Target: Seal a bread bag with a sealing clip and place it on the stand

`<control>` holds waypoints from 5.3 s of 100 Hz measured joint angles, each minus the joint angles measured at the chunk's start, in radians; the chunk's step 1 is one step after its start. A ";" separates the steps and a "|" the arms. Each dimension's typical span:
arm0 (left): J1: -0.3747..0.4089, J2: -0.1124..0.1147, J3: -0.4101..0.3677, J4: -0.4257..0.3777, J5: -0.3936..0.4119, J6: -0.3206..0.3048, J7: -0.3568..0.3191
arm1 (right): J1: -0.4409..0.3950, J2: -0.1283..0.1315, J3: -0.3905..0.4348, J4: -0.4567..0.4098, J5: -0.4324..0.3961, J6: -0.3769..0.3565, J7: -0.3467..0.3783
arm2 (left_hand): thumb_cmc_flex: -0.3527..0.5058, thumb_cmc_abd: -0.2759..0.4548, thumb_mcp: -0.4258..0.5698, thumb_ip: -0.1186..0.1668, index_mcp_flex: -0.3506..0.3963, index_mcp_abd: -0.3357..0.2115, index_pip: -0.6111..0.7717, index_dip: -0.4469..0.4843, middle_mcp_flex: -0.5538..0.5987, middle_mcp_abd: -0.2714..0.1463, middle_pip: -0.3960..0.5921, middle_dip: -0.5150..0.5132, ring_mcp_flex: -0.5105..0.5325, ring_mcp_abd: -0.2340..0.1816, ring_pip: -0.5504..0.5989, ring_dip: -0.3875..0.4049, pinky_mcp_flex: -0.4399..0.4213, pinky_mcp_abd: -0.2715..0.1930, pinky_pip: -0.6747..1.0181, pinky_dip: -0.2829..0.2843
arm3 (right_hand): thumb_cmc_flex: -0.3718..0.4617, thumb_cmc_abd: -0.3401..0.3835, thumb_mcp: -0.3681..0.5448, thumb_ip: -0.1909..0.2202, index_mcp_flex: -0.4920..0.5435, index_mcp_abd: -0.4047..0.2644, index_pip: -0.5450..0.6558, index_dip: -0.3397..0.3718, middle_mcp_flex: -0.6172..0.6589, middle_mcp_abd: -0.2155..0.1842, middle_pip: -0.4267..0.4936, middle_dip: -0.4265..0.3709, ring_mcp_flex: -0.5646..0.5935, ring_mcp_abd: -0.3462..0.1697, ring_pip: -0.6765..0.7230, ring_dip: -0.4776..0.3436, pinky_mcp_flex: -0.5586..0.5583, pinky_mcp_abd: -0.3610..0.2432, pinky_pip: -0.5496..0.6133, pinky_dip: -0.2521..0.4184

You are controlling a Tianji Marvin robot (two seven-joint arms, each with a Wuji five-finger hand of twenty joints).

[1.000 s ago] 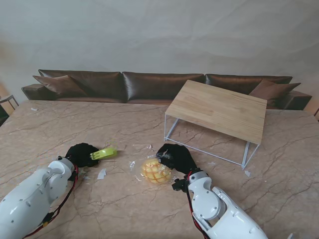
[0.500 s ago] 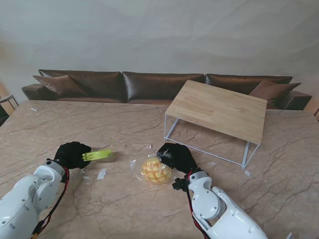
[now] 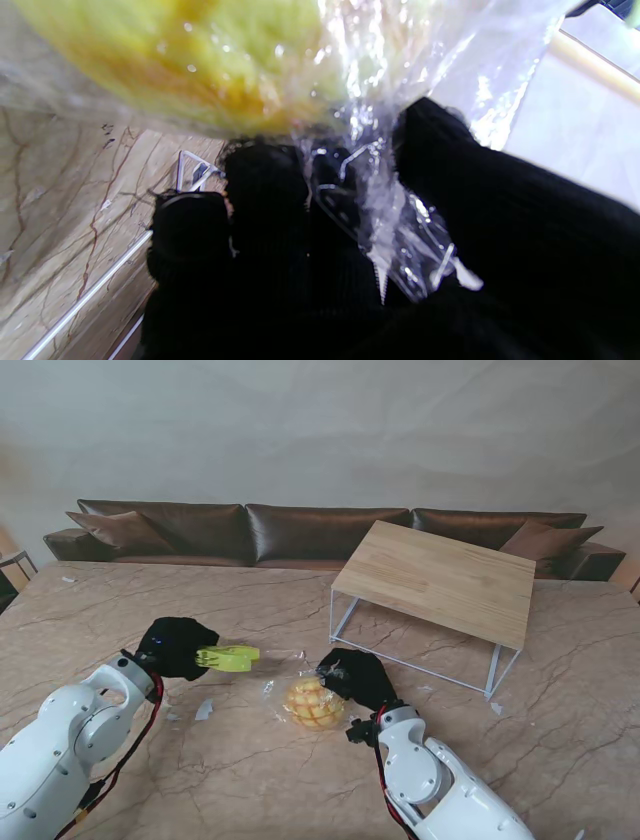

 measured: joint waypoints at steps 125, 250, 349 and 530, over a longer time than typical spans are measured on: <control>-0.167 0.039 0.233 -0.071 0.230 -0.019 -0.097 | -0.048 0.004 0.022 -0.059 0.007 0.016 0.005 | 0.009 -0.006 0.000 0.000 0.000 0.000 -0.001 0.000 0.000 0.000 0.000 0.000 0.000 0.000 0.000 -0.001 0.000 -0.003 0.002 -0.011 | 0.013 -0.004 0.000 0.004 0.010 0.109 0.000 -0.055 0.040 0.040 0.001 -0.015 0.030 0.000 0.030 0.000 0.050 0.000 0.004 0.000; -0.250 0.053 0.453 -0.033 0.367 0.215 -0.103 | -0.013 -0.013 -0.022 -0.038 0.042 0.024 -0.010 | 0.009 -0.006 0.003 -0.001 0.000 0.000 -0.002 0.022 0.000 0.000 0.000 0.009 0.000 -0.006 0.000 -0.013 -0.018 -0.031 0.004 -0.036 | 0.001 -0.015 0.022 0.003 0.024 0.157 -0.001 -0.027 0.072 0.056 0.046 -0.003 0.043 0.001 0.139 0.000 0.118 0.005 0.012 0.003; 0.124 -0.019 0.044 -0.252 -0.048 0.196 -0.137 | -0.003 -0.017 -0.014 -0.051 0.053 0.044 -0.011 | -0.238 0.245 -0.500 -0.192 -0.499 0.199 -0.980 -1.029 -0.728 0.083 -0.898 -0.594 -0.827 -0.309 -1.255 -0.591 -0.956 -0.341 -0.997 -0.381 | 0.001 -0.040 0.064 0.018 0.024 0.127 -0.020 0.117 0.073 0.050 0.073 -0.053 0.043 0.009 0.100 -0.042 0.143 0.011 0.035 0.014; 0.057 -0.049 0.036 0.099 -0.204 0.260 0.072 | 0.338 -0.050 0.472 -0.032 0.371 0.802 0.101 | -0.172 0.331 -0.572 -0.157 -0.496 0.217 -0.993 -1.029 -0.724 0.103 -0.898 -0.595 -0.827 -0.328 -1.247 -0.592 -0.954 -0.401 -0.997 -0.381 | 0.007 -0.024 0.044 0.020 0.023 0.159 -0.032 0.041 0.073 0.057 0.055 -0.068 0.042 0.014 0.076 -0.044 0.180 0.030 0.035 0.013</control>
